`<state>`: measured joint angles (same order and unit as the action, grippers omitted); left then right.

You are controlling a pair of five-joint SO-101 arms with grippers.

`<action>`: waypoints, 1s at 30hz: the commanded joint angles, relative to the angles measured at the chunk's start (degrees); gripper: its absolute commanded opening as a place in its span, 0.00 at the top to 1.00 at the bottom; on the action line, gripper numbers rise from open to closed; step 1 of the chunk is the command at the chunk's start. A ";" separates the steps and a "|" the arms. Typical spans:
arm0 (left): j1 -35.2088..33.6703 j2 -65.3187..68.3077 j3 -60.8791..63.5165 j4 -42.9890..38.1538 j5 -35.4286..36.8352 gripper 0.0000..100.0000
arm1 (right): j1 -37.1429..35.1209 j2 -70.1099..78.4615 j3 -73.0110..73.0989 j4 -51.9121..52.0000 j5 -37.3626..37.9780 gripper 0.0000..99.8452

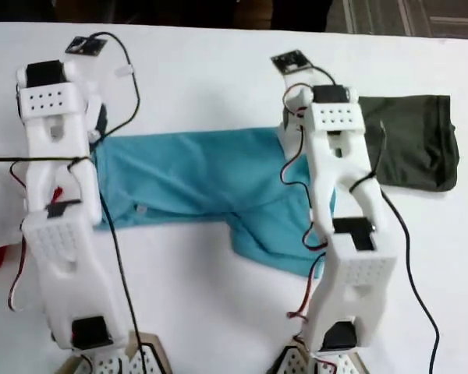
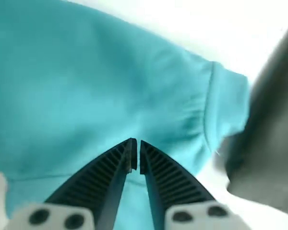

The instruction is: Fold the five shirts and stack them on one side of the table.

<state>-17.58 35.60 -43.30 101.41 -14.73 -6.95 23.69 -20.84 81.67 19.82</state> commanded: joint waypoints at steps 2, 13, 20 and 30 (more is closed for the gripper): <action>3.69 -18.02 27.82 -9.76 2.46 0.97 | 0.31 -9.45 -2.20 4.09 -0.53 0.98; 7.30 -45.01 82.42 -47.30 6.07 0.97 | 0.40 -12.53 -2.20 11.91 -0.53 0.98; 0.18 -39.47 83.12 -47.47 0.44 0.97 | 0.22 -12.62 -2.20 15.60 -0.53 0.98; -1.49 -45.10 80.22 -42.02 -7.74 0.97 | -4.97 -20.18 12.04 10.95 -2.90 0.98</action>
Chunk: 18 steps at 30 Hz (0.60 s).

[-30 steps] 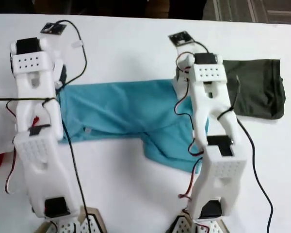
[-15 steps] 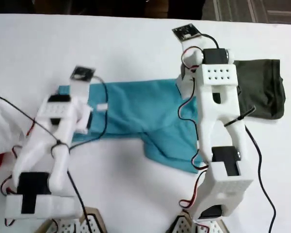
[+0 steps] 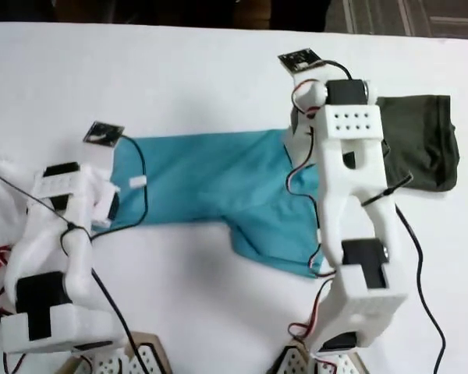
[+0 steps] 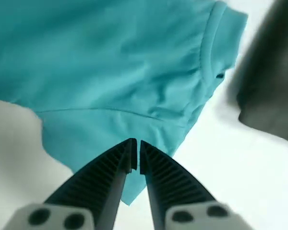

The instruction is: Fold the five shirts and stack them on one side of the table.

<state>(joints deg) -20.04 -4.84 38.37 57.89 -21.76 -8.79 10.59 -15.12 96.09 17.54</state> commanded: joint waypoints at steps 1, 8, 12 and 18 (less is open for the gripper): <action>1.85 -6.07 -0.75 1.76 -0.62 0.97 | -4.44 -9.10 10.81 -6.20 -0.62 0.98; 5.45 -15.47 13.14 -6.68 -0.18 0.97 | -9.63 -19.47 44.40 -25.27 3.52 0.98; 5.36 -18.02 22.20 -17.23 -0.18 0.97 | -9.71 -20.97 52.13 -26.59 11.60 0.98; 5.36 -18.46 24.04 -19.52 0.18 0.97 | -10.68 -21.05 53.27 -22.55 14.86 0.84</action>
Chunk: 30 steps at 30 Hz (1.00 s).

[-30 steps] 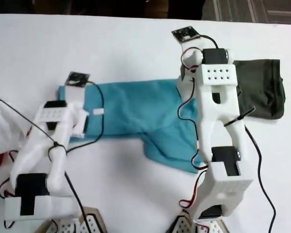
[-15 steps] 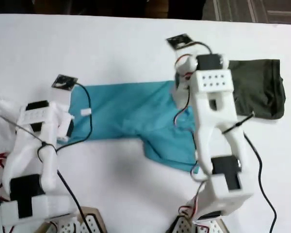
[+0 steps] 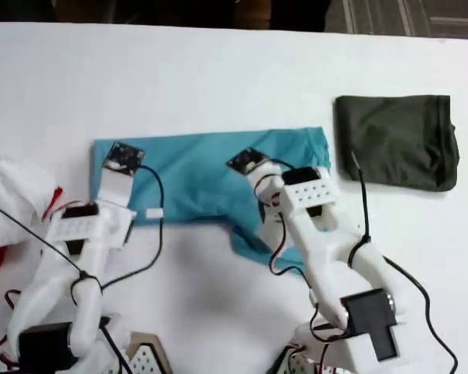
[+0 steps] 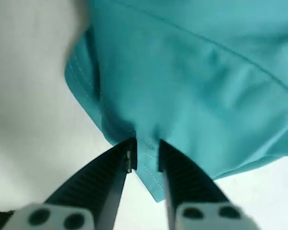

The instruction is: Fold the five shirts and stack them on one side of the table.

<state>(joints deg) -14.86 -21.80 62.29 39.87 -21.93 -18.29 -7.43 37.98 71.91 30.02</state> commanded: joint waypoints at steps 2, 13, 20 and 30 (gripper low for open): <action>0.18 -1.32 0.40 -1.49 0.44 0.97 | -2.24 -3.03 0.70 2.15 4.48 0.83; 0.18 -1.32 0.57 -1.41 0.44 0.97 | -3.30 -2.42 1.23 -5.93 5.54 0.83; 0.18 -1.32 0.57 -1.49 0.44 0.97 | -3.21 -2.51 0.88 -7.34 5.36 0.84; 0.18 -1.23 0.57 -1.49 0.44 0.97 | -3.21 -4.88 0.00 -7.34 5.10 0.98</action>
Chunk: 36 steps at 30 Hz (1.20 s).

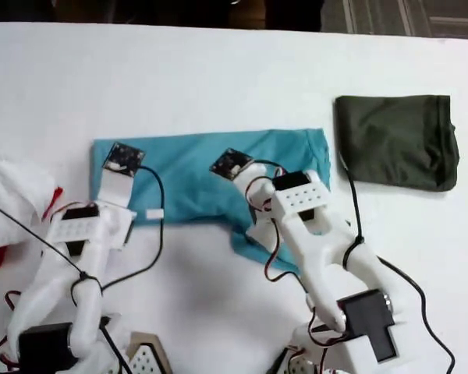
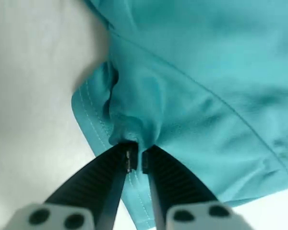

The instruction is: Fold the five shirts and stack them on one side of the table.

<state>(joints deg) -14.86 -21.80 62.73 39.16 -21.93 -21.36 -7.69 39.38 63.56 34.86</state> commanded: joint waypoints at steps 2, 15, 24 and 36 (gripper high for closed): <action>0.18 -1.23 0.13 -0.79 0.44 0.97 | -0.13 -7.60 -2.55 4.00 0.26 0.98; 0.18 -1.23 0.13 -0.79 0.44 0.97 | -0.66 -21.14 5.98 8.13 0.70 0.98; 0.18 -1.23 0.13 -0.79 0.44 0.97 | -0.66 -16.13 2.55 10.77 0.79 0.77; 0.18 -1.23 0.13 -0.79 0.44 0.97 | -11.56 -15.52 9.58 8.66 0.53 0.77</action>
<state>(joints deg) -14.86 -21.80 62.73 39.16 -21.93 -30.95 -23.43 47.21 76.48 35.03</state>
